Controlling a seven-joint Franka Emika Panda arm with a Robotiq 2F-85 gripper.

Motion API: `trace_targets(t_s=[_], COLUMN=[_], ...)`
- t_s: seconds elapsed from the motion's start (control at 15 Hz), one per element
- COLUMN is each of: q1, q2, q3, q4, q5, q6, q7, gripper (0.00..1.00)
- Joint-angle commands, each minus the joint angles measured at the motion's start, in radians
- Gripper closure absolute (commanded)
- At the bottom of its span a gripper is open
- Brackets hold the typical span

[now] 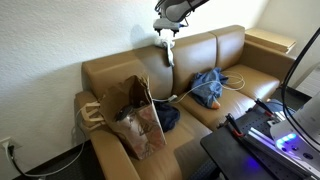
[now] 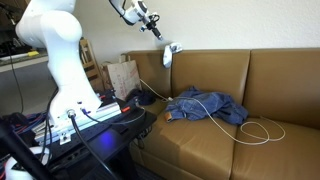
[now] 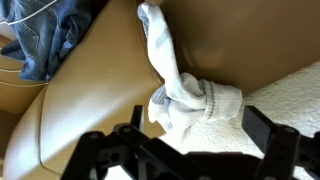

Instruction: Put the sock in the bag

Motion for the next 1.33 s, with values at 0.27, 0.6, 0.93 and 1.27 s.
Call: trace_targets(t_s=[0.27, 0.6, 0.93, 1.27], q1=[0.019, 0.035, 0.063, 0.064], q2=[0.107, 0.204, 0.291, 0.327], q3=[-0.055, -0.09, -0.148, -0.159], q4=[0.061, 0.159, 0.254, 0.302], q5=[-0.023, -0.021, -0.021, -0.003], q6=[-0.001, 0.013, 0.014, 0.02], q7=[-0.071, -0.065, -0.011, 0.017], gripper=[0.0, 0.0, 0.0, 0.48])
